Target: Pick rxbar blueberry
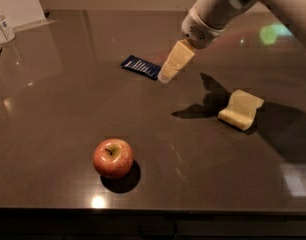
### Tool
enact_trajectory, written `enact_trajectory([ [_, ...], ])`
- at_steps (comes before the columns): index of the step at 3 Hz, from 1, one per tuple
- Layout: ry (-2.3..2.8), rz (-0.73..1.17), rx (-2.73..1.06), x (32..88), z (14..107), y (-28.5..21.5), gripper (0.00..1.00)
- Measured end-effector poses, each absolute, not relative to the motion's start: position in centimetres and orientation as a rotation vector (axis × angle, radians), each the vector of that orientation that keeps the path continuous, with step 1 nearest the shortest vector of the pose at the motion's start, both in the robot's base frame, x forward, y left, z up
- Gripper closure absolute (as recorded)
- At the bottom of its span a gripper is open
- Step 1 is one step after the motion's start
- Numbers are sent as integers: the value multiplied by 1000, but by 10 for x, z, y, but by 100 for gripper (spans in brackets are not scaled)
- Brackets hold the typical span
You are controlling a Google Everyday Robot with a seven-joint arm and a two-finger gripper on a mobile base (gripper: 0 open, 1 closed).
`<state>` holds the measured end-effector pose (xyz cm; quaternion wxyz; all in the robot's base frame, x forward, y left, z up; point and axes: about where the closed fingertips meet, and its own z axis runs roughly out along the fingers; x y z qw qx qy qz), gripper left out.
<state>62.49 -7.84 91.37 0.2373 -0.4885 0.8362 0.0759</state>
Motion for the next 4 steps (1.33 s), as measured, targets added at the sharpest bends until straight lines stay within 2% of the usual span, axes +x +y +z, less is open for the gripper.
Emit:
enact_trajectory([
  [1,2259,276,-1300,647,899,-52,0],
  [4,2257,309,-1249,668,886,-40,0],
])
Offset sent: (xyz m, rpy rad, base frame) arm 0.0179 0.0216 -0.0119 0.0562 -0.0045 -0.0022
